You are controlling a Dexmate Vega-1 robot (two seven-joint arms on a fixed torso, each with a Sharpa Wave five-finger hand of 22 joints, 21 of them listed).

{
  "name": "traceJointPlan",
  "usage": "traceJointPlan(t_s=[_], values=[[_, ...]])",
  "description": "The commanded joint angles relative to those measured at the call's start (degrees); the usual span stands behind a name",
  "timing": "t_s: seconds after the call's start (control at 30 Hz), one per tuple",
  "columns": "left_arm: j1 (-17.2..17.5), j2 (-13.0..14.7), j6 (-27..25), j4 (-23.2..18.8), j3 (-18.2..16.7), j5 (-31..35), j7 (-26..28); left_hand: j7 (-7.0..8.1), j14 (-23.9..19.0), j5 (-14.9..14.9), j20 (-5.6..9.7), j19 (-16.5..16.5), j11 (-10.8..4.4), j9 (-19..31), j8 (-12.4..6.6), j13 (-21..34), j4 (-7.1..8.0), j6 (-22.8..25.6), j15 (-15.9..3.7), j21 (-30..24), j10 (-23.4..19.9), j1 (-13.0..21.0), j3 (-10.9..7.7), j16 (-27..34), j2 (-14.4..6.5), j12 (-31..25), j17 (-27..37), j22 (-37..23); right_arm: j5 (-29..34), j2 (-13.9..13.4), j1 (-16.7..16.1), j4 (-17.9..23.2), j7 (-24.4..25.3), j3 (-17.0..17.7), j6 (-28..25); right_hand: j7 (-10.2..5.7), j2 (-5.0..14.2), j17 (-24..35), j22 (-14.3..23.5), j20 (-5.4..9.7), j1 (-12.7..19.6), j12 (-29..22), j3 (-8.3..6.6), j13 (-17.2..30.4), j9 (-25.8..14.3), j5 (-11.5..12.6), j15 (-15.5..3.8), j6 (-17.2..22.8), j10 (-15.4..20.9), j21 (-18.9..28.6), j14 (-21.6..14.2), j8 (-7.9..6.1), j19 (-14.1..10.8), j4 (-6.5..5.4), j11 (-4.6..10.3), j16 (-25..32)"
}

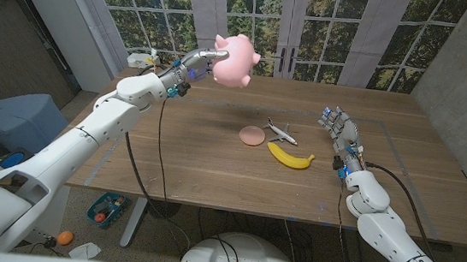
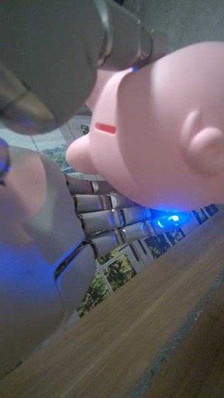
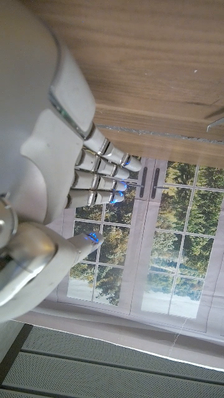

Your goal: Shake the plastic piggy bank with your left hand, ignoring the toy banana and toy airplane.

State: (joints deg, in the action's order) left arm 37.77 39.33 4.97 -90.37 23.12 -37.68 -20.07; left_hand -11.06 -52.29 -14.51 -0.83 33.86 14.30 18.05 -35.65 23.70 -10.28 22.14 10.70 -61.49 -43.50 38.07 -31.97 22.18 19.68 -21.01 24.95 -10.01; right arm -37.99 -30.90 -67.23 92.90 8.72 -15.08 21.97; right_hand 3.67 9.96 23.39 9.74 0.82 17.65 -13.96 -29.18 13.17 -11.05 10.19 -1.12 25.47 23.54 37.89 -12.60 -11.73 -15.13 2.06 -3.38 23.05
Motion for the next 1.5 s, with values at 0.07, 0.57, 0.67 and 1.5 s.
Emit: traceJointPlan(t_s=[0.07,0.57,0.67,1.5], values=[[1.3,3.8,-8.6,-7.1,0.8,6.4,13.2,10.38,-18.5,-8.7,6.42,-4.1,-24.35,0.4,-7.70,17.9,0.20,21.5,-24.04,-0.4,-25.0,25.0,-2.56,-0.1,-25.4,-0.1,9.3,-0.1,0.0,0.0,0.0,0.0,-0.1,0.0,0.1,0.00,0.28,0.2,0.3,0.12,-0.2,0.4,-0.04,0.2,-0.2,0.3,0.17,0.5,0.2,-0.1,-0.3,0.16,-0.6,0.43,-0.08,-0.2],[1.8,5.2,-36.9,-23.9,7.9,34.0,41.7,10.53,-18.6,-8.7,6.37,-4.0,-24.30,0.4,-7.66,18.1,0.19,21.4,-24.04,-0.5,-25.1,25.1,-2.63,-0.4,-25.5,0.2,9.4,0.0,0.0,0.2,0.5,-0.4,-0.4,-0.3,0.1,-0.02,0.28,0.2,0.3,0.12,-0.2,0.4,-0.04,0.2,-0.2,0.3,0.20,0.6,0.2,-0.2,-0.3,0.15,-0.7,0.43,-0.08,-0.2],[1.7,3.5,-41.5,-24.6,9.5,38.7,45.6,10.51,-18.7,-8.7,6.40,-3.9,-24.35,0.5,-7.67,18.1,0.20,21.4,-24.04,-0.5,-25.1,25.0,-2.62,-0.4,-25.5,0.2,9.4,0.0,0.0,0.2,0.4,-0.3,-0.4,-0.2,0.3,0.01,0.28,0.2,0.3,0.13,-0.2,0.4,-0.04,0.2,-0.2,0.3,0.17,0.6,0.3,-0.3,-0.3,0.15,-0.7,0.44,-0.13,-0.3],[4.1,-7.8,-49.8,-21.1,11.1,54.6,61.0,11.06,-18.9,-8.6,6.57,-3.5,-24.68,0.1,-7.63,18.0,0.22,21.9,-24.08,-0.7,-25.7,24.8,-2.51,-0.8,-25.2,0.6,9.4,0.0,-0.2,0.3,0.0,-0.3,-0.3,-0.1,0.4,0.02,0.29,0.1,0.3,0.09,-0.2,0.4,-0.04,0.2,-0.2,0.3,0.25,0.5,0.2,-0.5,-0.4,0.16,-0.8,0.44,-0.06,-0.3]])
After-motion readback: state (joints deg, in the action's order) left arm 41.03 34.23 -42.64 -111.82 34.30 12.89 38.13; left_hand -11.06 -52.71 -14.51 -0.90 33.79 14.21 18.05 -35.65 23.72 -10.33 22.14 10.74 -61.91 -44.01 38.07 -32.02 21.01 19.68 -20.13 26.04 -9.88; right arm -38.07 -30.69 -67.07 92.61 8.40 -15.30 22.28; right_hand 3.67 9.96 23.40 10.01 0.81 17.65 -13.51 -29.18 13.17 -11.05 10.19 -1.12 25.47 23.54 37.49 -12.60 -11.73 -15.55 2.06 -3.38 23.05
